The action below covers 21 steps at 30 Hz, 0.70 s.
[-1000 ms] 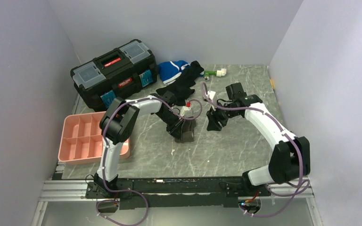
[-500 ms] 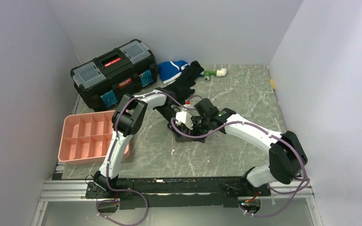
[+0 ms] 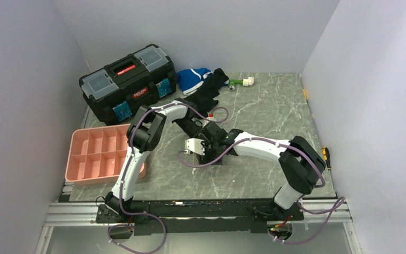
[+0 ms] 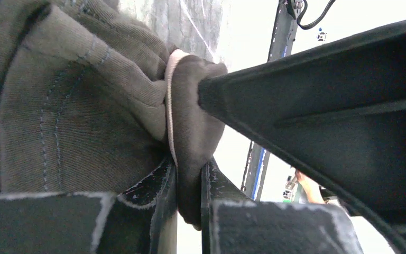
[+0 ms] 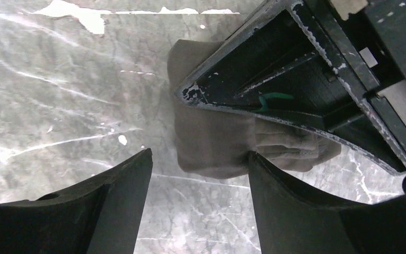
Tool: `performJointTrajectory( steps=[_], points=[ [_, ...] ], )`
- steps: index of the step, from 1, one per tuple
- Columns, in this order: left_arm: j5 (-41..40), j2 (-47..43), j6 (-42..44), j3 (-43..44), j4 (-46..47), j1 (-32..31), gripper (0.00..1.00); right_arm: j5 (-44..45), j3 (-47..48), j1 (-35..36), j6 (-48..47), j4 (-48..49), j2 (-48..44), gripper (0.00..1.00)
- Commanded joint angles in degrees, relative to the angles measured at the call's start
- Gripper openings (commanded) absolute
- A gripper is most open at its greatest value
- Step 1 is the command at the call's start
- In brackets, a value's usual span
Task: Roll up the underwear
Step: Roll the underwear to the center of the board.
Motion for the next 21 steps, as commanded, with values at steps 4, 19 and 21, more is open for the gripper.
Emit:
performJointTrajectory(
  steps=[4, 19, 21],
  points=[
    [-5.4, 2.8, 2.9, 0.1, 0.3, -0.6, 0.0, 2.6, 1.7, 1.0, -0.7, 3.3, 5.3, 0.67],
    [-6.7, -0.5, 1.0, -3.6, 3.2, -0.5, 0.19, -3.3, 0.2, 0.9, 0.1, -2.7, 10.9, 0.21],
    [-6.8, -0.7, 0.9, -3.6, 3.1, -0.5, 0.24, -4.7, 1.1, 0.8, -0.1, -4.0, 11.6, 0.15]
  ],
)
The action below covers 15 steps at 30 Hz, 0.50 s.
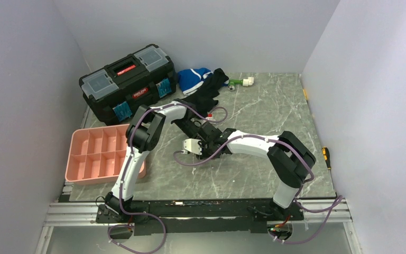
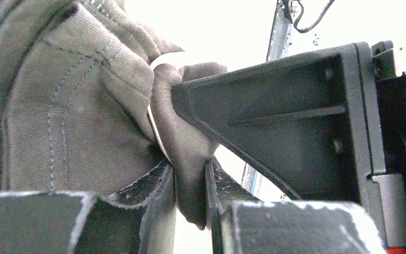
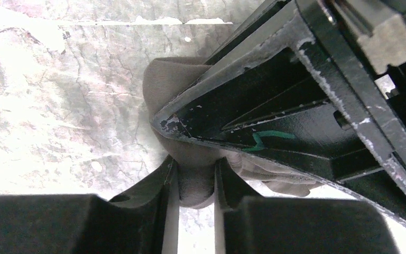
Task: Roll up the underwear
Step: Roll the underwear to the center of the board.
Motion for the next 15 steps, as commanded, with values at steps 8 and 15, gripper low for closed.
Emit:
performJointTrajectory(
  steps=[8, 15],
  points=[
    [-12.3, -7.1, 0.5, -6.6, 5.9, 0.4, 0.52, -11.8, 0.8, -0.7, 0.5, -11.7, 6.1, 0.02],
    [-12.2, -10.6, 1.6, -8.1, 5.2, 3.0, 0.57, -13.5, 0.1, -0.9, 0.9, -13.5, 5.7, 0.0]
  ],
)
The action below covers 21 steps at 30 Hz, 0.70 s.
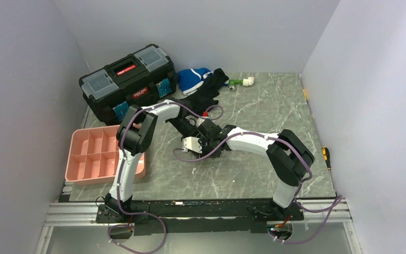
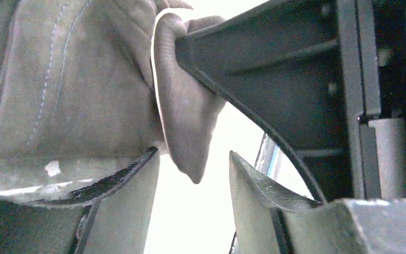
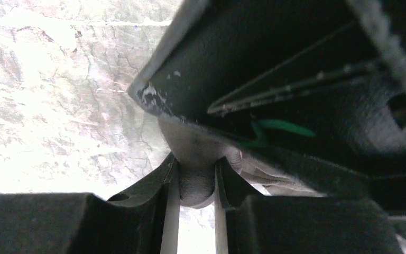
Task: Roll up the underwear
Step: Roll the underwear to the center of the board.
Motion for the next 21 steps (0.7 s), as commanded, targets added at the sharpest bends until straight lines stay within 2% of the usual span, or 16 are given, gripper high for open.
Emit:
performJointTrajectory(
  steps=[1, 6, 14, 21],
  points=[
    [-5.2, -3.0, 2.9, -1.6, 1.3, 1.6, 0.57, -9.6, -3.0, 0.6, 1.5, -8.8, 3.9, 0.0],
    [-5.3, -7.5, 2.1, -4.9, 2.9, 3.8, 0.58, -12.3, -1.9, -0.4, 1.6, -10.6, 3.6, 0.0],
    [-6.3, -21.9, -7.3, -16.1, 13.5, 11.9, 0.57, -22.5, 3.6, -3.6, 0.2, -18.5, 5.3, 0.0],
    [-18.6, -42.4, -12.4, -29.9, 26.5, 14.9, 0.59, -31.7, 14.2, -9.1, -4.1, -29.5, 13.2, 0.0]
  ],
)
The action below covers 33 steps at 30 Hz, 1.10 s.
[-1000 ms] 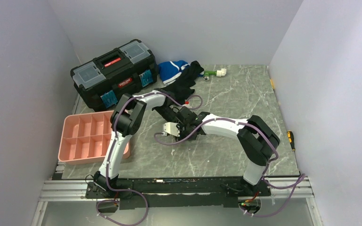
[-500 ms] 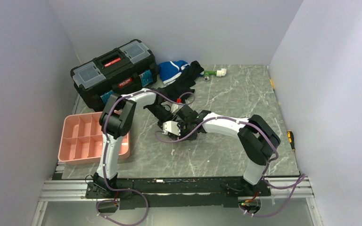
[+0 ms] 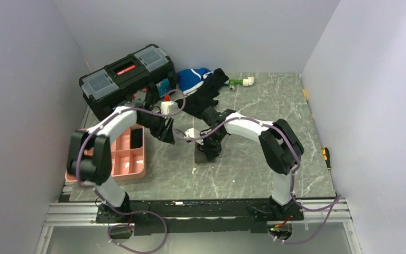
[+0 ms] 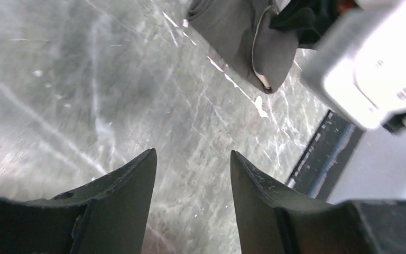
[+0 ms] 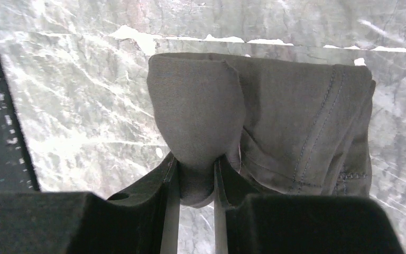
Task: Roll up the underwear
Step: Roll the underwear to the center of the board.
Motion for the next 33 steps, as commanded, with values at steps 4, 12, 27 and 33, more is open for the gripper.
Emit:
performJointTrajectory(
  steps=[4, 12, 27, 33],
  points=[
    [-13.4, -21.9, -4.1, -11.7, 13.6, -0.2, 0.6, -16.0, 10.6, -6.3, -6.5, -21.5, 13.4, 0.0],
    [-14.6, -36.6, 2.6, -18.3, 16.6, -2.5, 0.63, -22.1, 21.9, -9.8, -12.5, -33.2, 25.7, 0.03],
    [-23.1, -24.3, 12.6, -17.8, 26.8, -30.6, 0.68, -19.9, 21.9, -9.9, -9.3, -30.8, 29.9, 0.05],
    [-18.7, -14.1, 11.9, -12.9, 26.3, -32.6, 0.75, -19.1, 21.0, -9.9, -8.4, -29.5, 29.5, 0.06]
  ],
)
